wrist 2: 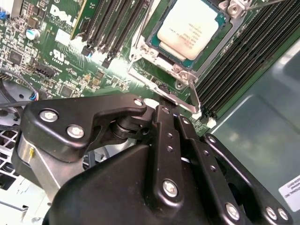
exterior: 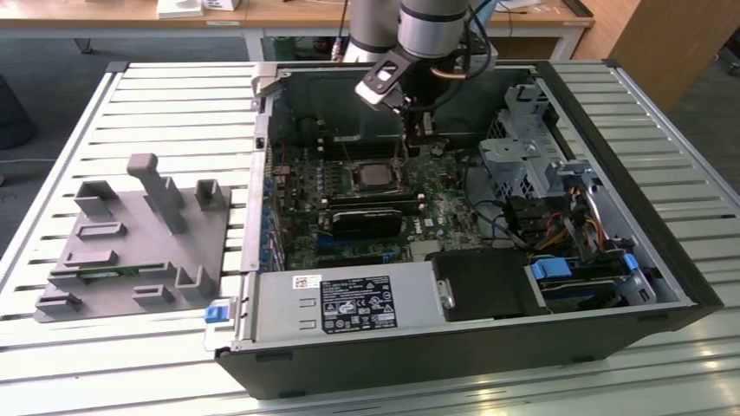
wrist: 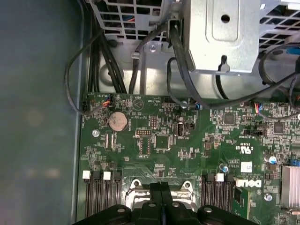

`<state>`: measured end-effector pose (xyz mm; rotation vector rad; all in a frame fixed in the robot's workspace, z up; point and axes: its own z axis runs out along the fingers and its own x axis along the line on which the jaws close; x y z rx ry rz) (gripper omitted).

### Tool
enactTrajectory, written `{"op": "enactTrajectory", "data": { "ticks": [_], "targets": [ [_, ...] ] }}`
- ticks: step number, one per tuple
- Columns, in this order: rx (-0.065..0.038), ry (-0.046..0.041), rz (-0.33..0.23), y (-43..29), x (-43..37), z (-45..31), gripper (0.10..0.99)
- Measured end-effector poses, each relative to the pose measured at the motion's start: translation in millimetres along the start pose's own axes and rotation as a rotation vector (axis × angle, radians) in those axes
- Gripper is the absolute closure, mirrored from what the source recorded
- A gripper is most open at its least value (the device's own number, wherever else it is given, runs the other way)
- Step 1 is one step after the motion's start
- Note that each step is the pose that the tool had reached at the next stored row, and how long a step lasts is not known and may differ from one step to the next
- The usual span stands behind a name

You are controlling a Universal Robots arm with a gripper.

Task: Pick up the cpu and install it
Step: 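Close the cpu cover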

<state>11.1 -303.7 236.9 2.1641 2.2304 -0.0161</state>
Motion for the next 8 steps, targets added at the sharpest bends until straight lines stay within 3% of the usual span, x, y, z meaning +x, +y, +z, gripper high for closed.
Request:
{"op": "enactTrajectory", "data": {
  "ticks": [8],
  "targets": [
    [0.000,0.0000,0.000,-3.7,0.1,0.6,0.980]
  ]
}}
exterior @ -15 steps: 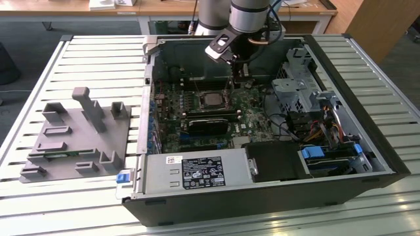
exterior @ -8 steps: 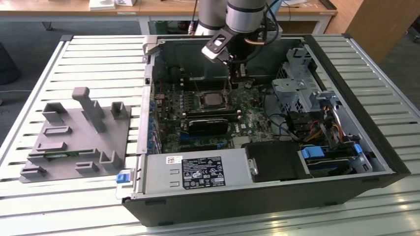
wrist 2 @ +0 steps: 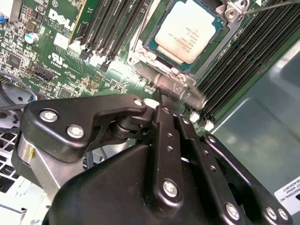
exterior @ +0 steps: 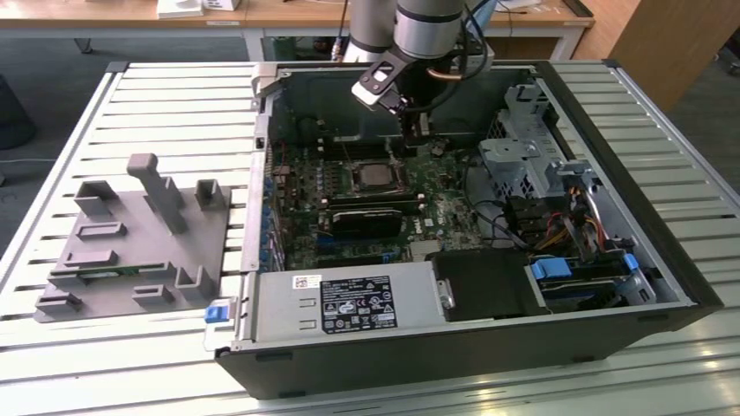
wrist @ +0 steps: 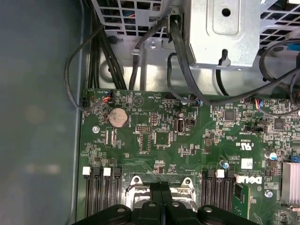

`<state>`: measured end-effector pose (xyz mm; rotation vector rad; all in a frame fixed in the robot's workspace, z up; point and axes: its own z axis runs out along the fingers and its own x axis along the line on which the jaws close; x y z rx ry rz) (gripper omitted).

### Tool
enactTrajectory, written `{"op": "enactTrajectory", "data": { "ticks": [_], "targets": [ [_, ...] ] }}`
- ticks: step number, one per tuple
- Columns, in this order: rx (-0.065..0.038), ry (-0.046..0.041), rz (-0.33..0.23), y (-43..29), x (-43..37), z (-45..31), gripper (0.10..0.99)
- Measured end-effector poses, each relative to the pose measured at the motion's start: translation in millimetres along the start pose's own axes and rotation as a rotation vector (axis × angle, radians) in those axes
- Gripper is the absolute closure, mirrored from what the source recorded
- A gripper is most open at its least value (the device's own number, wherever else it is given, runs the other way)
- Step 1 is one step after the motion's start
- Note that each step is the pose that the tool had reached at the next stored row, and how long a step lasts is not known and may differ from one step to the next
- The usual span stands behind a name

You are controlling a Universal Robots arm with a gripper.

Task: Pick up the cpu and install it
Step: 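Close the cpu cover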

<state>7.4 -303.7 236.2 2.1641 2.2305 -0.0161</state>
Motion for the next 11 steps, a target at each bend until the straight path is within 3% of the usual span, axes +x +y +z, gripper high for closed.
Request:
{"op": "enactTrajectory", "data": {
  "ticks": [4,11],
  "targets": [
    [0.000,0.0002,0.000,-2.9,0.1,0.6,0.980],
    [0.000,0.0000,0.000,-14.0,0.5,2.7,0.980]
  ]
}}
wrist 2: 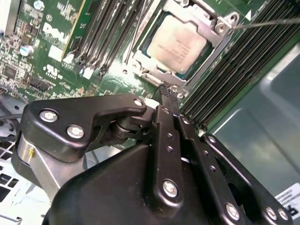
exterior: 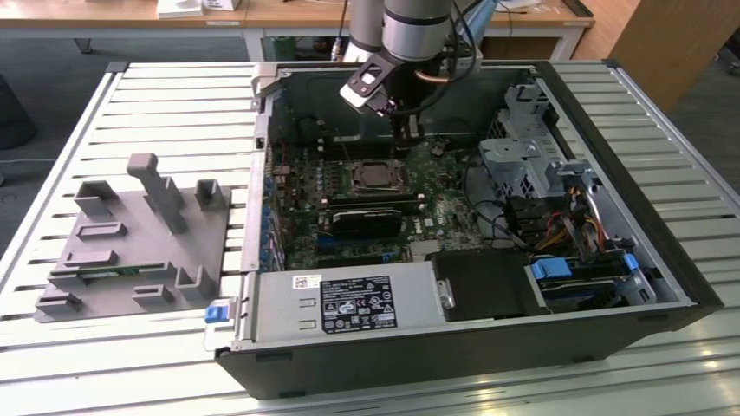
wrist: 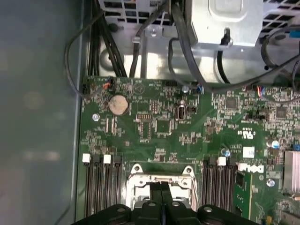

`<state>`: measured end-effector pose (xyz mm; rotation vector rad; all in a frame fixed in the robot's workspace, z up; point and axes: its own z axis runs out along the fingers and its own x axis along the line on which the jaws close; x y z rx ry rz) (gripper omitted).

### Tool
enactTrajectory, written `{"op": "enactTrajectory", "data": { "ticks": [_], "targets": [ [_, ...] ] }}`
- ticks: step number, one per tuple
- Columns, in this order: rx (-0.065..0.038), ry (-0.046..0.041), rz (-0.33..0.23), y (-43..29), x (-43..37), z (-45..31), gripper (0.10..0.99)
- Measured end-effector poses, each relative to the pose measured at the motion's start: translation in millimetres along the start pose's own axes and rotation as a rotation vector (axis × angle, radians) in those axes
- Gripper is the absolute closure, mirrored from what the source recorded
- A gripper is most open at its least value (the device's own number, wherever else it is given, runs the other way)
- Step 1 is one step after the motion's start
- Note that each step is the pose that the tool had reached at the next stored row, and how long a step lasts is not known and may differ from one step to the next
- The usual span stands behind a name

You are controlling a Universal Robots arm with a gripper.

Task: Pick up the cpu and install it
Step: 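Close the cpu cover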

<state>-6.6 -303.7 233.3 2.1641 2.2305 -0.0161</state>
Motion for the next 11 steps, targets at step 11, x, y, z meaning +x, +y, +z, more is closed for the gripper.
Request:
{"op": "enactTrajectory", "data": {
  "ticks": [11],
  "targets": [
    [0.000,0.0000,0.000,-11.1,-4.5,6.2,0.980]
  ]
}}
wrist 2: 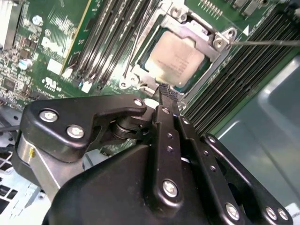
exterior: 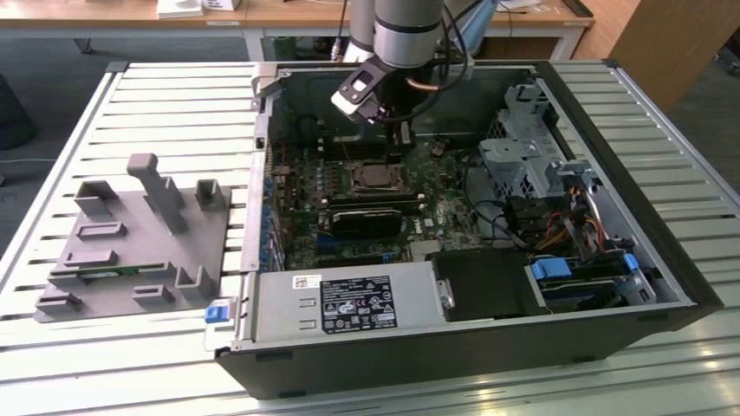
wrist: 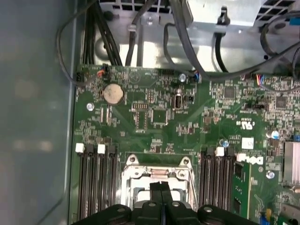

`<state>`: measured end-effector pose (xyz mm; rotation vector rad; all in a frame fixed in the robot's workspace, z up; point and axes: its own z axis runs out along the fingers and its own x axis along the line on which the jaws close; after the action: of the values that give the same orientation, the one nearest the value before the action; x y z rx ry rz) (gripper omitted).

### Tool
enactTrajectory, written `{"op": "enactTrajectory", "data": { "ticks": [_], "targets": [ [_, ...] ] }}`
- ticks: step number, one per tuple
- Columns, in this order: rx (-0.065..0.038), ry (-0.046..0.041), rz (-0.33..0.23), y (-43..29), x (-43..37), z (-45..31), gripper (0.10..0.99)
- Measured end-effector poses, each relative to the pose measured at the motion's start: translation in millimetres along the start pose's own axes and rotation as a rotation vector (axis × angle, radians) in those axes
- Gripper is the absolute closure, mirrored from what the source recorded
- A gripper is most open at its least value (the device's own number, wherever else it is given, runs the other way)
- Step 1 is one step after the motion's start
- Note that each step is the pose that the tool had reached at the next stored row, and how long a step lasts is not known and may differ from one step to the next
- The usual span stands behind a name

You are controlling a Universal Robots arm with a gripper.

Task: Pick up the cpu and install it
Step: 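Close the cpu cover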

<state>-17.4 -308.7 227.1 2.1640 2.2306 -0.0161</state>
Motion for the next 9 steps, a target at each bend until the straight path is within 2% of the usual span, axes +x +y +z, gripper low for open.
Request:
{"op": "enactTrajectory", "data": {
  "ticks": [9],
  "targets": [
    [0.000,0.0000,0.000,-14.2,0.6,6.3,0.980]
  ]
}}
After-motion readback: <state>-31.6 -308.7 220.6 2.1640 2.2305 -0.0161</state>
